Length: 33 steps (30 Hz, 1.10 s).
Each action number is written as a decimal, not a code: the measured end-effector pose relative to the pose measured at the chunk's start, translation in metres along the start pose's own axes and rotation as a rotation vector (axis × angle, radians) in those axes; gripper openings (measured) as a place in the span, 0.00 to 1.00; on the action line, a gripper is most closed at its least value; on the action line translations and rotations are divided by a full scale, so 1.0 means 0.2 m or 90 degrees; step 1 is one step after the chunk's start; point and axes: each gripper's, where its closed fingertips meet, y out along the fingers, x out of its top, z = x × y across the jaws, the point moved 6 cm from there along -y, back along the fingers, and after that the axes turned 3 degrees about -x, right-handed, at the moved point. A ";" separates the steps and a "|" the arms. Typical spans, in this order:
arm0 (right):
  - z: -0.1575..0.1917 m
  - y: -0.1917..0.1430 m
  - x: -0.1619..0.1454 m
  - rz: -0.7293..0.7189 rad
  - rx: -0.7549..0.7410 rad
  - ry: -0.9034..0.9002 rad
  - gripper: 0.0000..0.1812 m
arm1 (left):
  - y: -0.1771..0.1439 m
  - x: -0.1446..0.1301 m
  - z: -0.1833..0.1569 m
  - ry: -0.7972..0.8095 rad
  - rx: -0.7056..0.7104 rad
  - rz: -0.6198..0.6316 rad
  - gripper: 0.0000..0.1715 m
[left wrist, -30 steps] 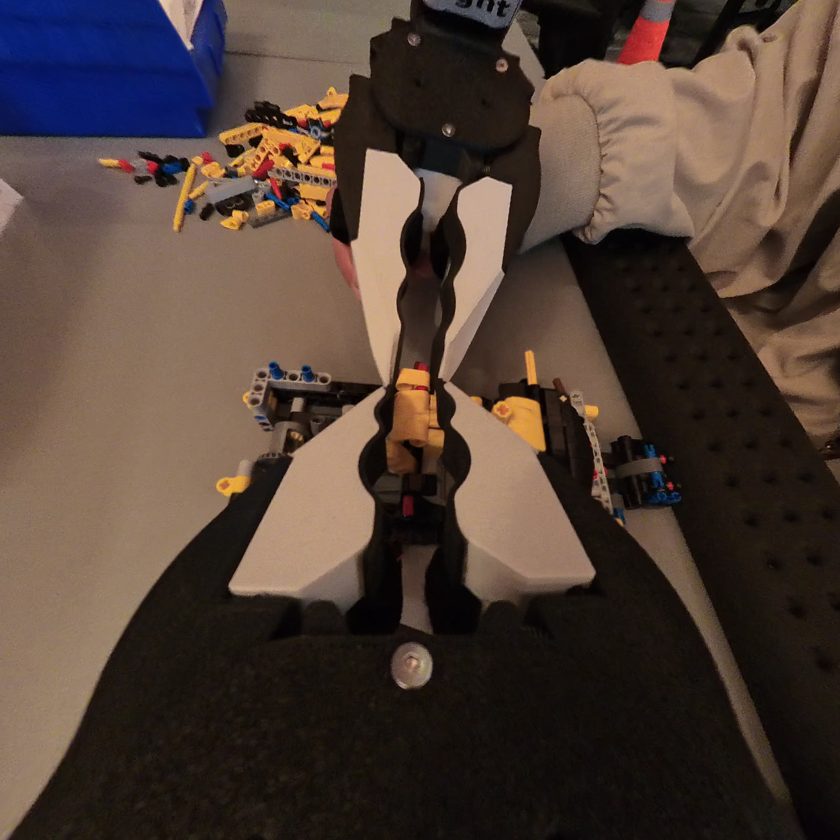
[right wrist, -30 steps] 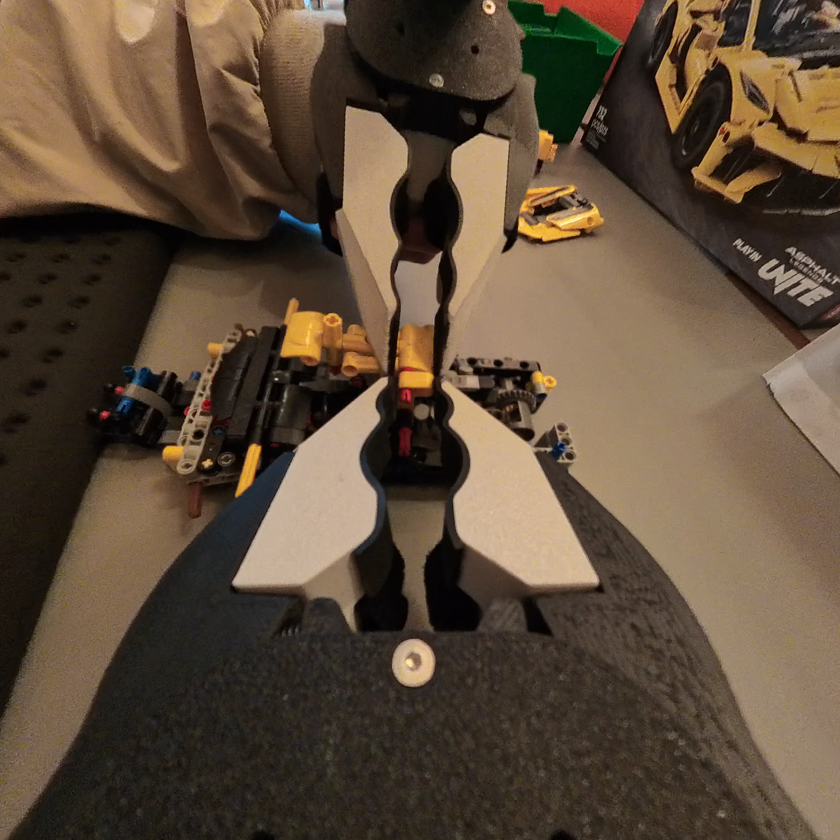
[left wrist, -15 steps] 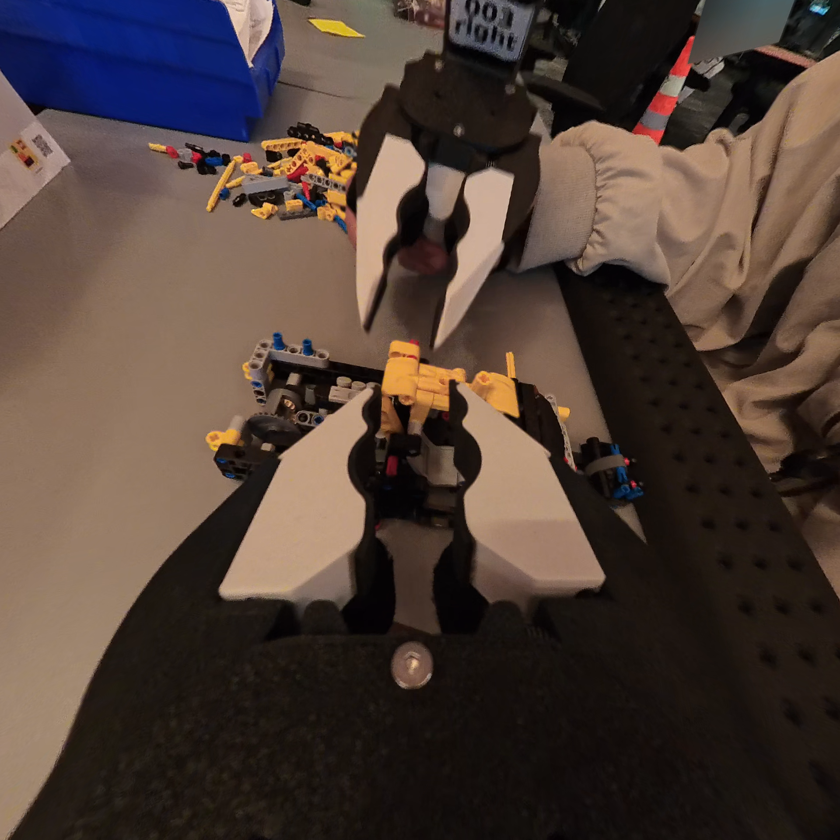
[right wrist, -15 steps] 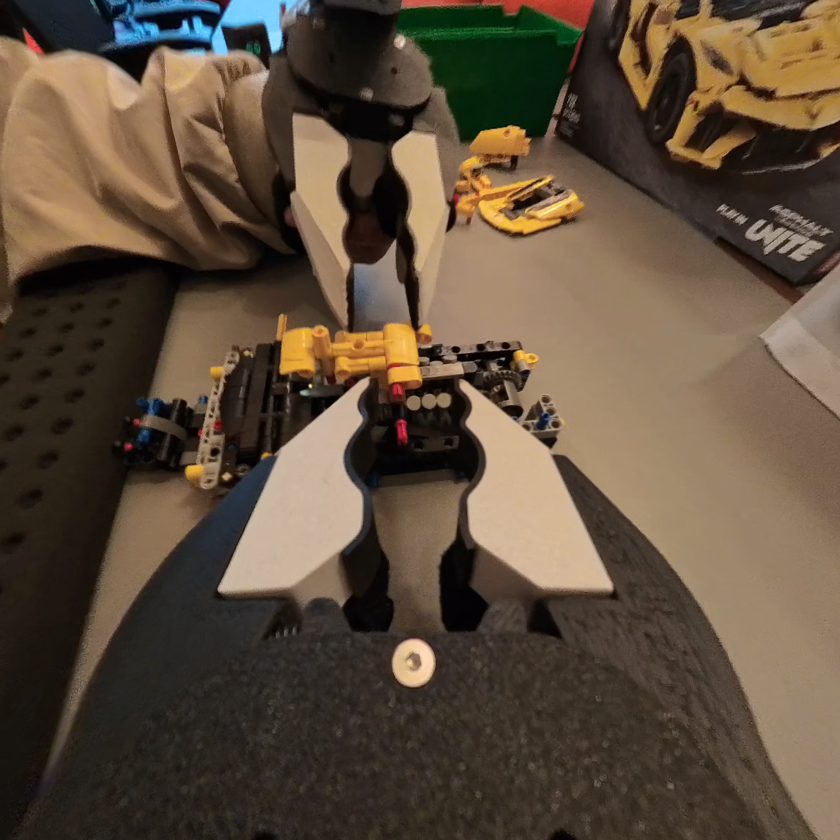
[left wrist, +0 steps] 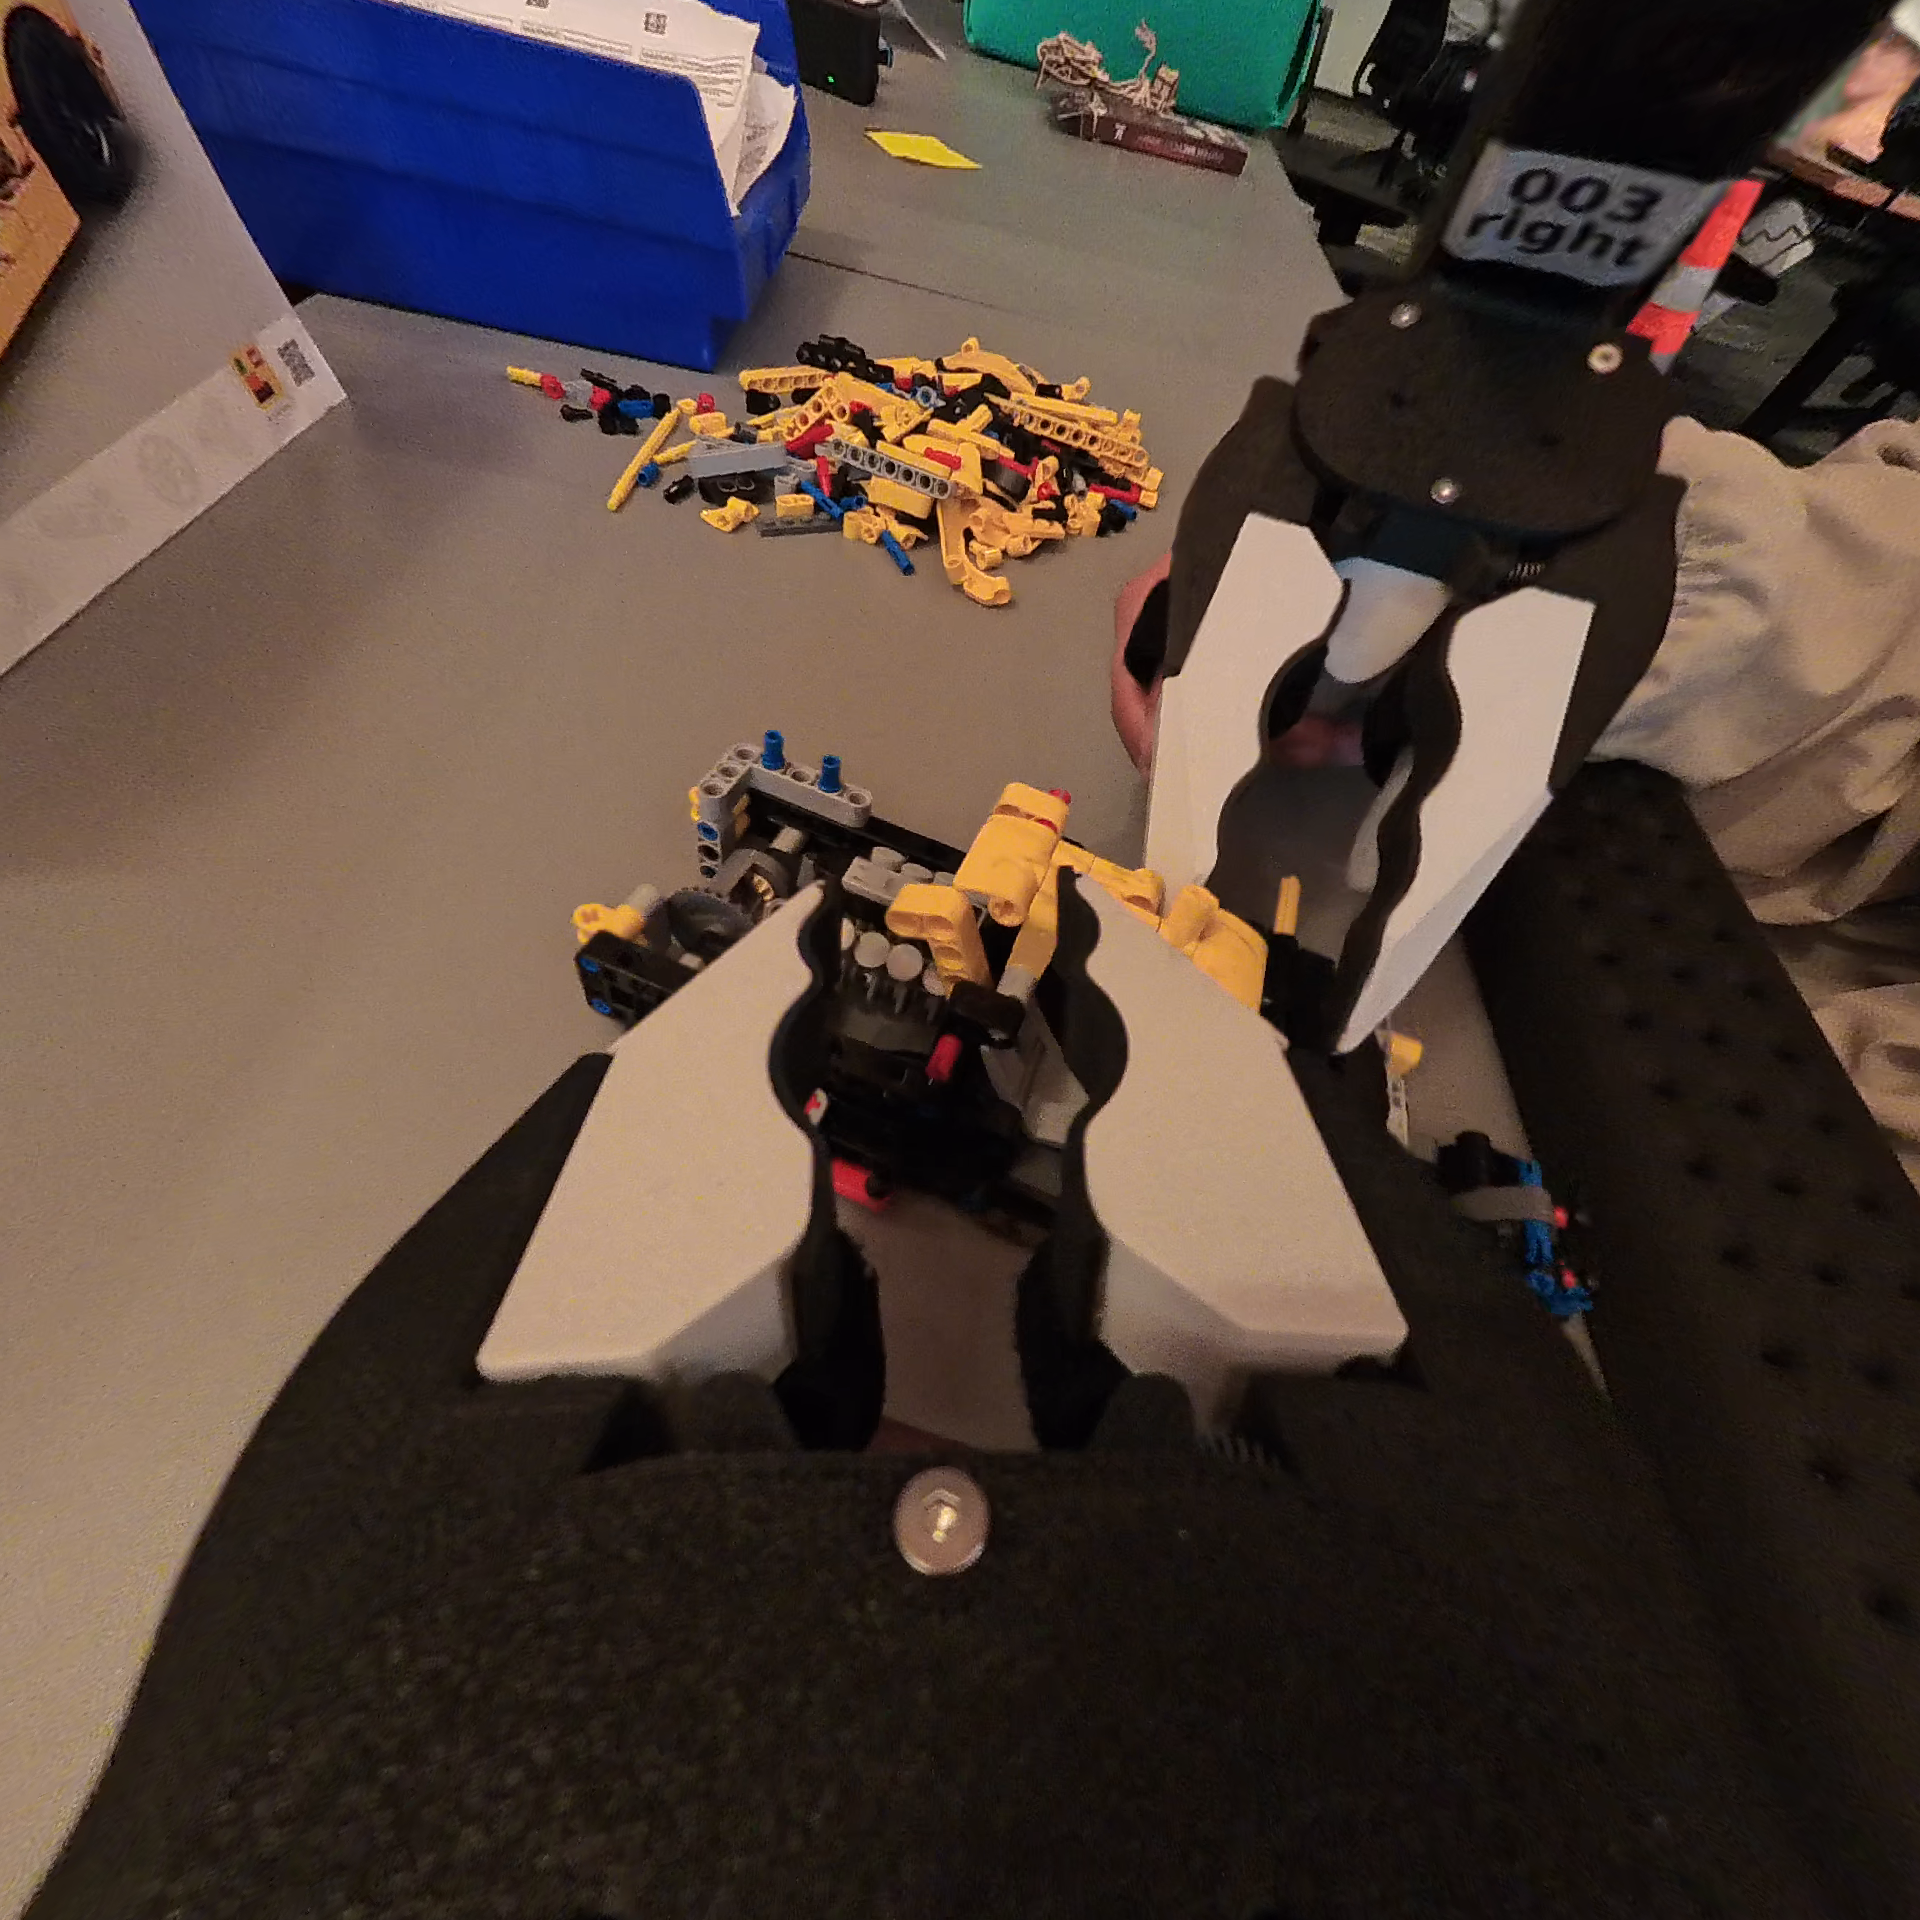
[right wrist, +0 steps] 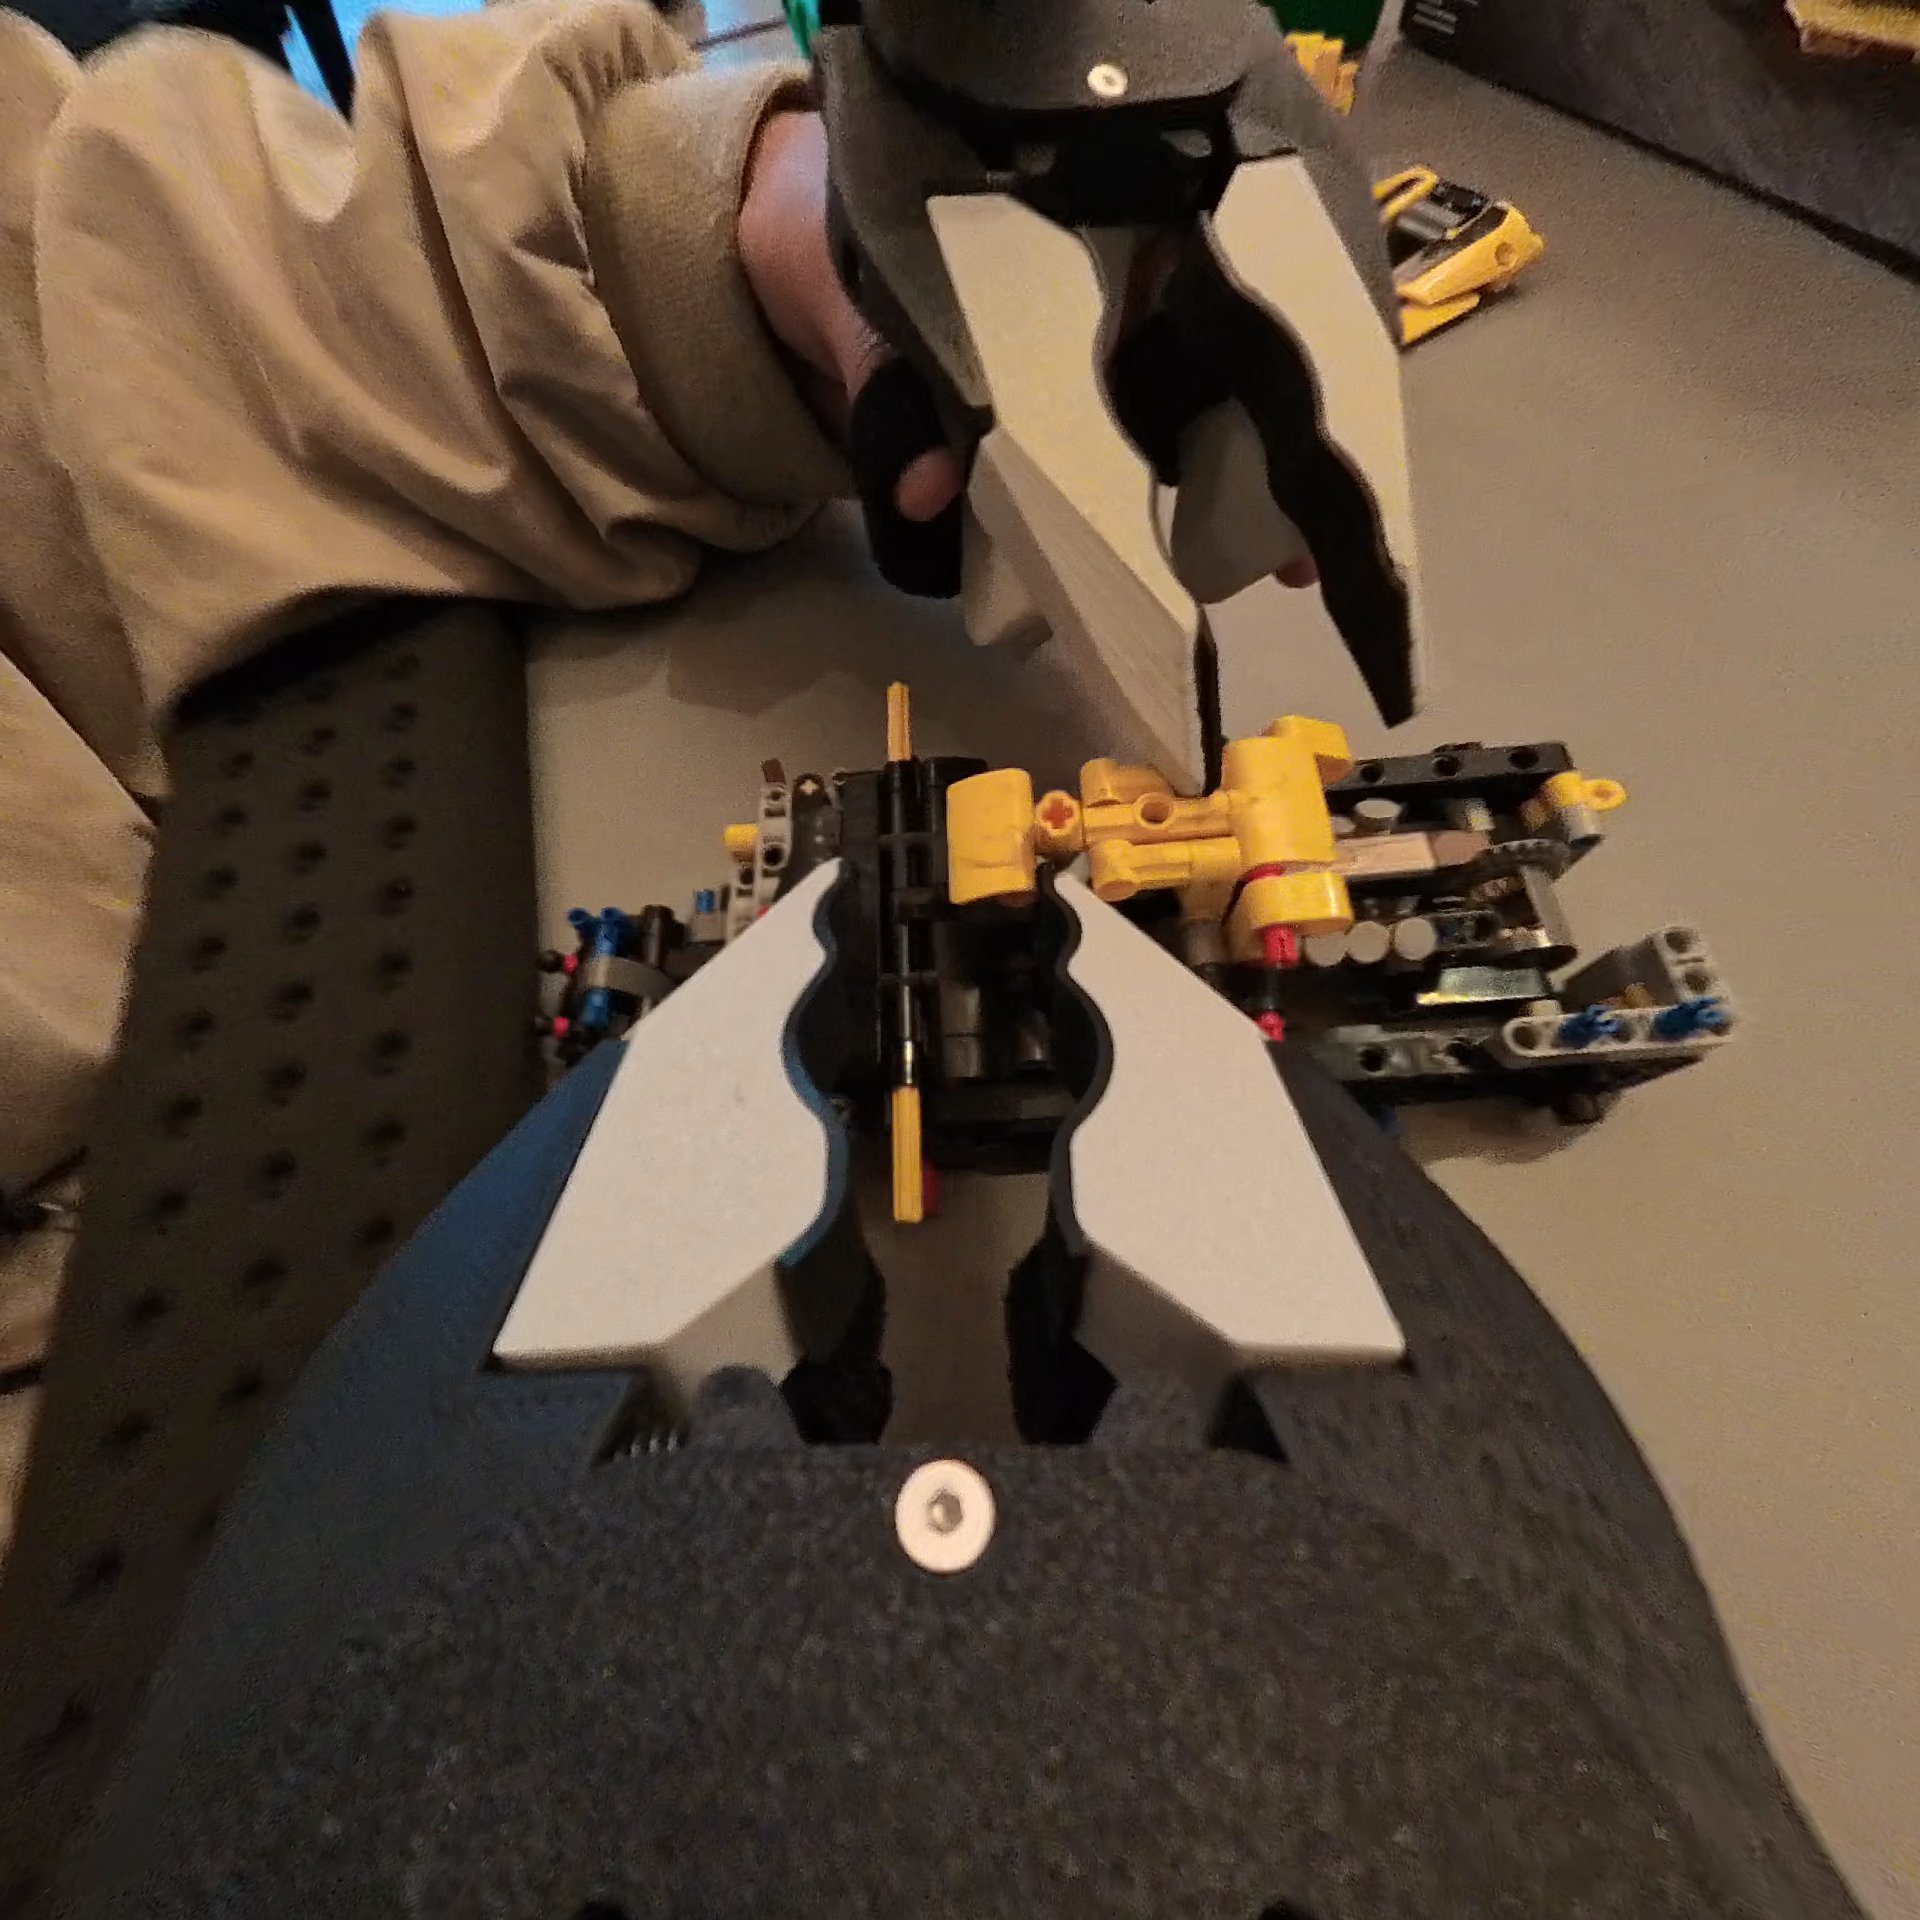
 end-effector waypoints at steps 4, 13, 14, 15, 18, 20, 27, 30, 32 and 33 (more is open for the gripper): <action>-0.03 0.00 -0.01 -0.032 0.084 0.212 0.15 | -0.01 0.04 0.00 0.051 0.055 0.007 0.24; -0.10 0.00 -0.05 -0.129 0.216 0.587 0.04 | 0.06 0.03 -0.02 0.079 0.055 -0.001 0.23; -0.09 0.00 -0.05 -0.123 0.208 0.580 0.04 | 0.07 0.03 -0.03 0.101 0.060 0.001 0.21; -0.09 0.00 -0.05 -0.110 0.203 0.568 0.04 | 0.08 0.03 -0.04 0.121 0.068 0.004 0.20; -0.10 -0.02 -0.06 -0.099 0.231 0.583 0.04 | 0.09 0.04 -0.06 0.154 0.086 0.010 0.17; -0.10 -0.02 -0.07 -0.093 0.258 0.604 0.04 | 0.10 0.04 -0.07 0.145 0.083 0.013 0.16; 0.00 0.03 -0.05 -0.031 0.339 0.568 0.03 | 0.11 0.05 -0.03 0.126 0.122 0.005 0.09; -0.02 -0.01 -0.05 -0.056 0.341 0.554 0.04 | 0.09 0.05 -0.01 0.069 0.107 -0.009 0.12; -0.05 -0.04 0.00 -0.110 0.299 0.505 0.03 | 0.04 0.08 0.02 0.044 0.115 -0.035 0.14; -0.08 -0.06 0.01 -0.123 0.248 0.469 0.03 | 0.00 0.10 0.03 0.035 0.113 -0.057 0.14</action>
